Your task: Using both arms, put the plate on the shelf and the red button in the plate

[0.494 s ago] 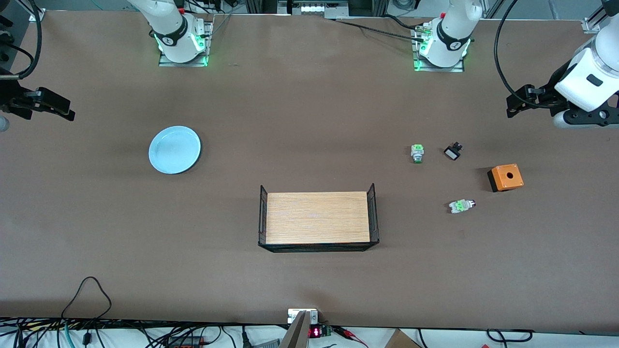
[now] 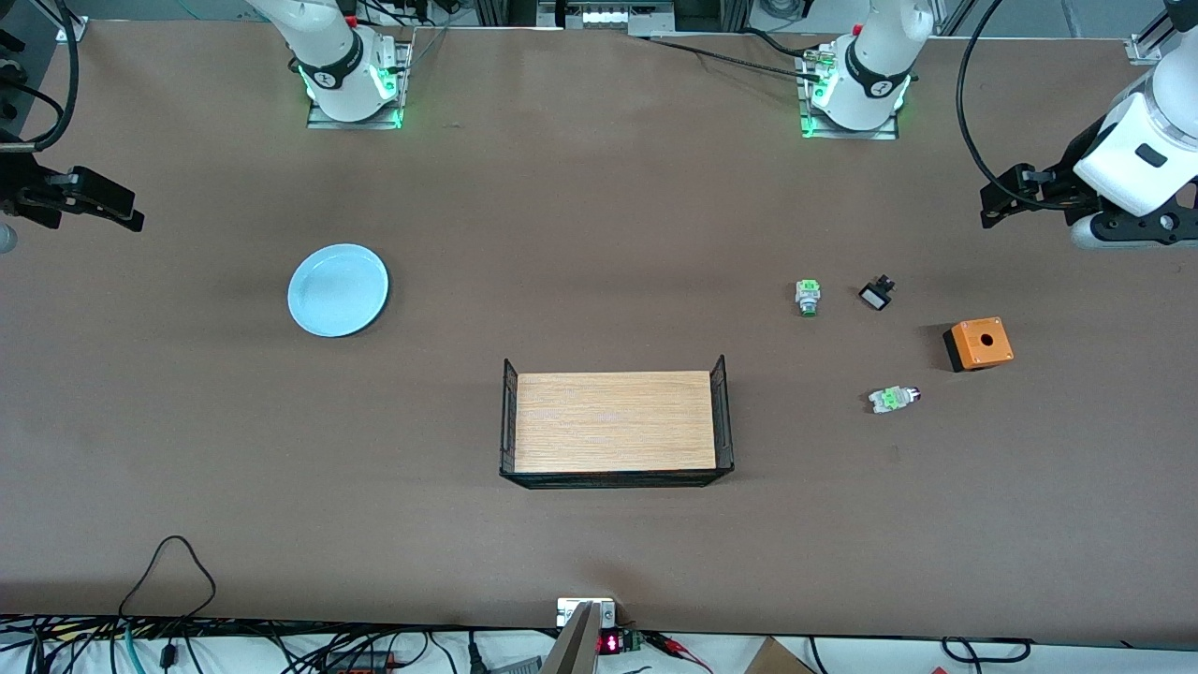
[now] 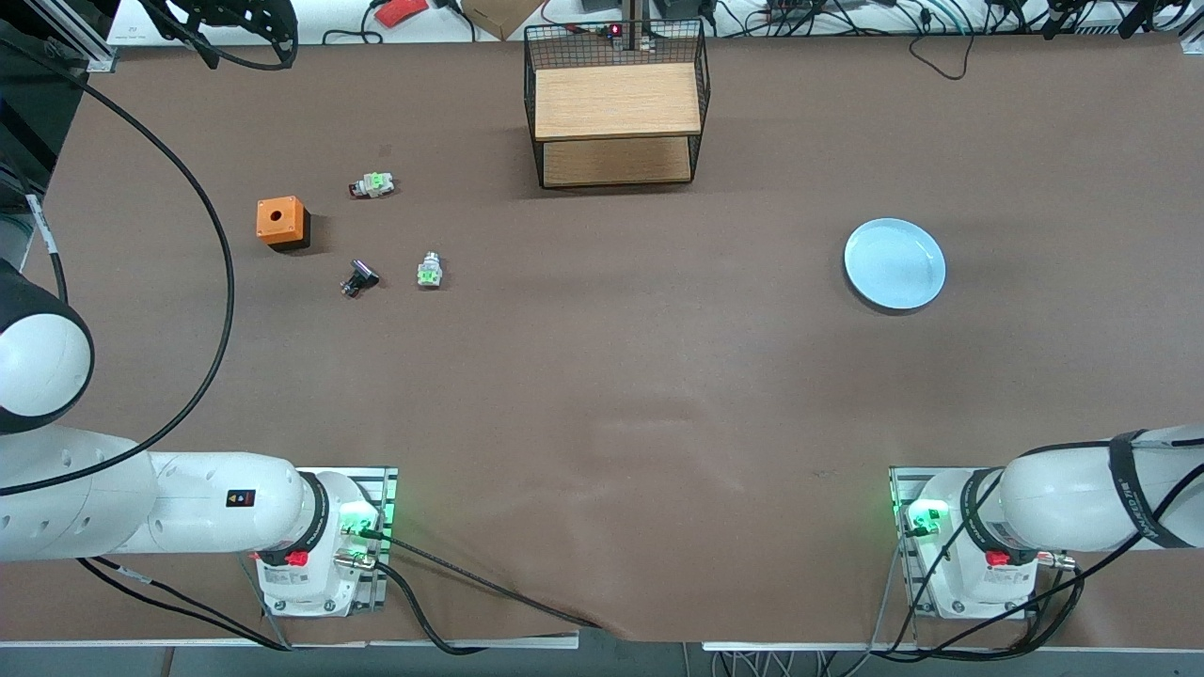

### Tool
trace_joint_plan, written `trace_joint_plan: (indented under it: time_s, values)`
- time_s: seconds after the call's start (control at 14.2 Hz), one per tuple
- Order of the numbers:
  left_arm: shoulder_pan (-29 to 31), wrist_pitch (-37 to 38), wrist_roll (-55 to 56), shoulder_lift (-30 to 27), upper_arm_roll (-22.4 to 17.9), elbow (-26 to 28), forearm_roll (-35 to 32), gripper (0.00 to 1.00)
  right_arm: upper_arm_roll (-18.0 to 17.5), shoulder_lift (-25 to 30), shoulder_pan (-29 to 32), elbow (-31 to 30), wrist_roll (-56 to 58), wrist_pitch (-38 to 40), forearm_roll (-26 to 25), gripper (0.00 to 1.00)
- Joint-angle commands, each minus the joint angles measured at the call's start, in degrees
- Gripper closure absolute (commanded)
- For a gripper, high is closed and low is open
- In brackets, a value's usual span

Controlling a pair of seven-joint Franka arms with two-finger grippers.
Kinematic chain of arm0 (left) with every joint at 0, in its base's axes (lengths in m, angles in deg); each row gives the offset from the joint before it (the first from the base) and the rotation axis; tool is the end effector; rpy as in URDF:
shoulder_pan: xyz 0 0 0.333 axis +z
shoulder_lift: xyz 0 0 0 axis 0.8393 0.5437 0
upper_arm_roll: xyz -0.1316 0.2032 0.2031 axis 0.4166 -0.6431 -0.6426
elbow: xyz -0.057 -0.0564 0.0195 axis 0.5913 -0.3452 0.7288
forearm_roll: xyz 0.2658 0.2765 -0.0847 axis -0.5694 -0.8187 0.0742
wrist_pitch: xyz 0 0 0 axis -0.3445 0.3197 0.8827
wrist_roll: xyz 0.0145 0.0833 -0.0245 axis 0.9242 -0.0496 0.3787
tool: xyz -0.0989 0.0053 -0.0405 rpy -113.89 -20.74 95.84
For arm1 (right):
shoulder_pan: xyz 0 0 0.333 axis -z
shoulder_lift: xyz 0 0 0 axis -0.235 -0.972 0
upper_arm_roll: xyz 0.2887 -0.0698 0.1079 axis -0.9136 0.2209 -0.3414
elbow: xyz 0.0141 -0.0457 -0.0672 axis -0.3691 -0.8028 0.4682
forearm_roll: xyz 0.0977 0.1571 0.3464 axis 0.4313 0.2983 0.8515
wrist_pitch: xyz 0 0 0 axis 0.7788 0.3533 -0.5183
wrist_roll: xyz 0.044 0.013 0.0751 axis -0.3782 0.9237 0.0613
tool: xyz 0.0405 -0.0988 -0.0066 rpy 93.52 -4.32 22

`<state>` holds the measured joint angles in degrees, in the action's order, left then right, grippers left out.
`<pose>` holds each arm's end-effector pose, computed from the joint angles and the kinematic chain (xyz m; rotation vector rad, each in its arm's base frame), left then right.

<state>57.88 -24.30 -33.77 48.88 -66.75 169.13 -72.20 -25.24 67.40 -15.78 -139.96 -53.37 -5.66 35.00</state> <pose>0.5400 -0.0398 0.6057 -3.1041 -0.0483 0.1286 0.5606 -0.0240 0.6081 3.1281 -0.0395 -0.1272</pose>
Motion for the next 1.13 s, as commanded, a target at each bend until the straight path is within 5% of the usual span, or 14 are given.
trace_joint_plan:
  time_s: [0.0,0.92,1.06]
  values:
    - [0.15,0.85,-1.05,0.78,-0.09,-1.7,0.19,0.0,-0.07,-1.75,-0.28,0.48,0.12,0.84,-0.78,0.0]
    - [0.23,0.85,-1.05,0.78,-0.09,-1.7,0.19,0.0,-0.24,-13.61,-0.36,-0.57,-0.76,-9.43,-0.08,0.0]
    - [0.23,0.85,-1.05,0.78,-0.09,-1.7,0.19,0.0,-0.33,-13.18,-1.59,-4.77,-0.93,-13.73,0.1,0.0]
